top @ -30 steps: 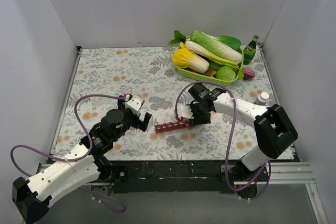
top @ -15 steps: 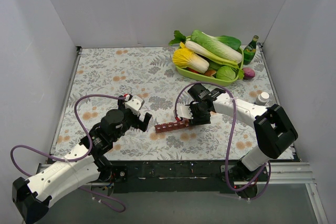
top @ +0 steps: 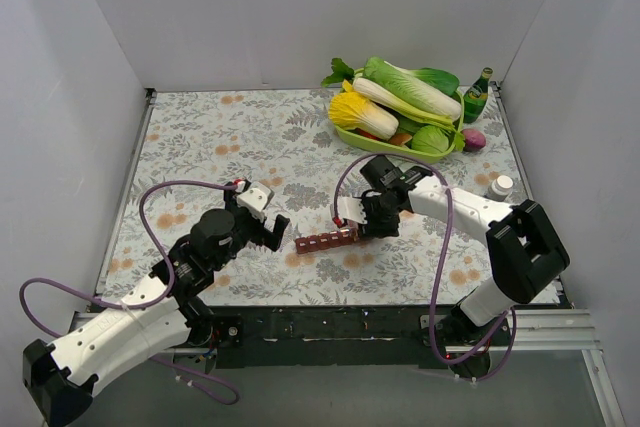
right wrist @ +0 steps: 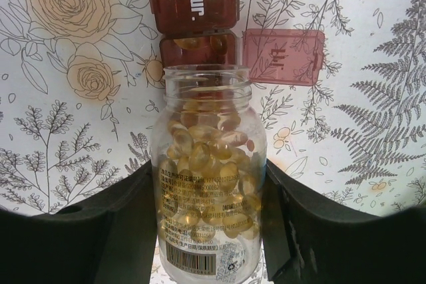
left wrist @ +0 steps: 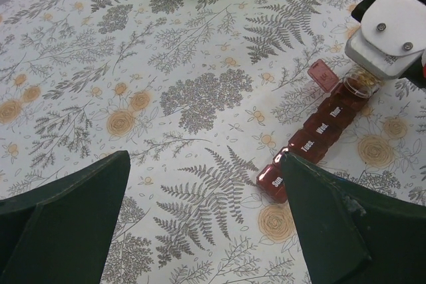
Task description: Sort the pills into containers
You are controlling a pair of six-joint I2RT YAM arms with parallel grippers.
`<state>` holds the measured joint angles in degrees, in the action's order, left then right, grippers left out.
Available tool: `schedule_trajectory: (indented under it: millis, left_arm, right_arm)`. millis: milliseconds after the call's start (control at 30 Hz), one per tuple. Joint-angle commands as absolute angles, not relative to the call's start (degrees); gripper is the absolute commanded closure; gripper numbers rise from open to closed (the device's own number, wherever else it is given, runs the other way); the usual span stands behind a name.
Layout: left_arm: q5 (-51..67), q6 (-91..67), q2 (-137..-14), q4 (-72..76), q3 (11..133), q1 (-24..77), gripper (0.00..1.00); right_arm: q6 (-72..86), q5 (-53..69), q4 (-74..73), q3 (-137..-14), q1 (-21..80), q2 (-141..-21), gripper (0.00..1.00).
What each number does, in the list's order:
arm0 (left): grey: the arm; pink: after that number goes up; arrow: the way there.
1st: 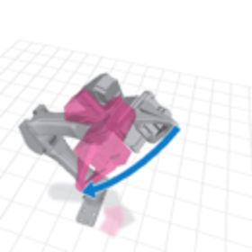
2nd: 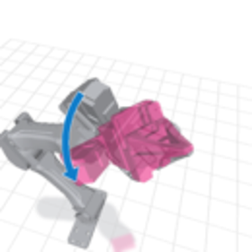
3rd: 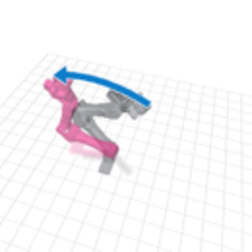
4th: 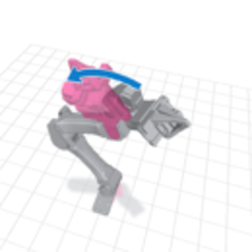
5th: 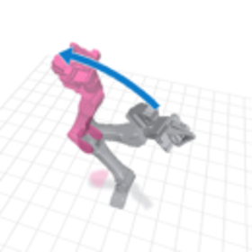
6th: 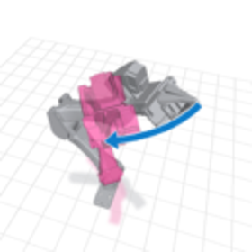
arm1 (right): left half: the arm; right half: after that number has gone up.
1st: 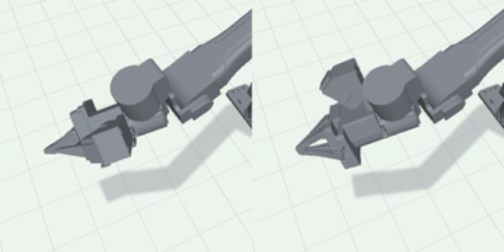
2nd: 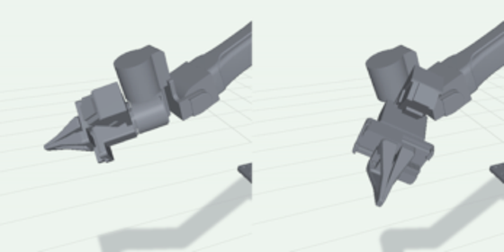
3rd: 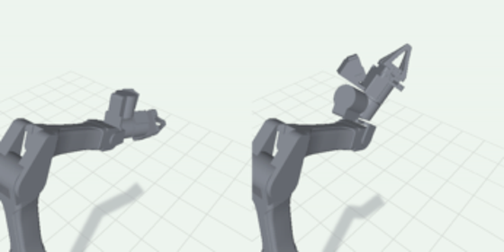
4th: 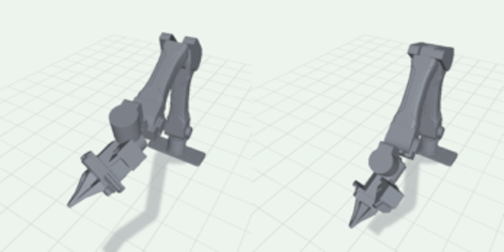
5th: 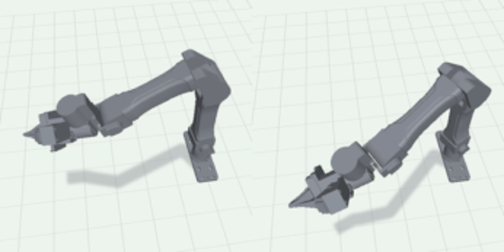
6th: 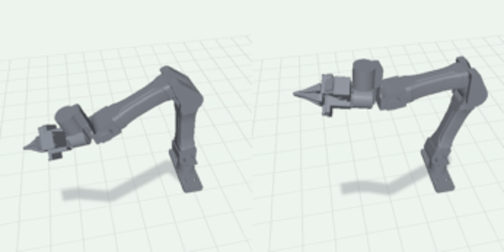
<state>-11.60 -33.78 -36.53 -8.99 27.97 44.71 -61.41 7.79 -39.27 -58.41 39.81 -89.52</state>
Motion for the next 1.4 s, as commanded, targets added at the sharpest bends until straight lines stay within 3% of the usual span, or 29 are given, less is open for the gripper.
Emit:
schedule_trajectory:
  millis: [0, 300, 467, 633, 700, 833, 867, 1033, 1167, 1367]
  left_arm:
    - [-10.12, -36.46, -34.55, -8.44, 28.65, 44.39, 0.02]
    - [-5.11, -55.88, -36.91, -8.26, 31.81, 37.11, 0.02]
    - [3.66, -66.34, -42.70, -11.24, 33.31, 26.65, 0.02]
    - [8.96, -70.48, -48.42, -17.21, 36.64, 11.97, 0.02]
    - [9.67, -70.14, -52.88, -18.45, 37.00, 7.41, 0.02]
    - [3.54, -67.86, -64.11, -23.10, 39.63, 5.19, 0.02]
    - [1.95, -67.76, -66.51, -23.99, 41.64, 5.19, 0.02]
    - [-7.18, -67.59, -75.22, -27.24, 45.17, 5.19, 0.05]
    - [-9.05, -66.45, -78.30, -26.81, 46.14, 5.19, 0.07]
    - [-8.44, -64.69, -83.40, -26.19, 48.51, 5.19, 0.23]
  right_arm:
    - [-59.33, 13.88, -39.11, -61.61, 37.88, -85.35, 0.99]
    - [-52.66, 34.87, -36.04, -63.89, 33.76, -78.05, 0.99]
    - [-42.48, 61.93, -24.73, -61.80, 29.80, -73.23, 0.99]
    - [-14.37, 77.75, 8.39, -56.43, 29.62, -70.93, 0.99]
    - [-4.27, 78.84, 18.66, -54.42, 29.71, -70.84, 0.99]
    - [26.72, 78.75, 59.56, -46.42, 29.71, -69.79, 0.99]
    - [28.02, 78.75, 61.76, -45.36, 29.45, -69.18, 0.99]
    - [15.06, 77.44, 44.78, -44.99, 29.36, -66.19, 0.99]
    - [-1.98, 76.03, 22.56, -48.86, 29.36, -65.65, 0.99]
    - [-1.76, 76.11, 22.50, -48.61, 29.36, -65.66, 0.99]
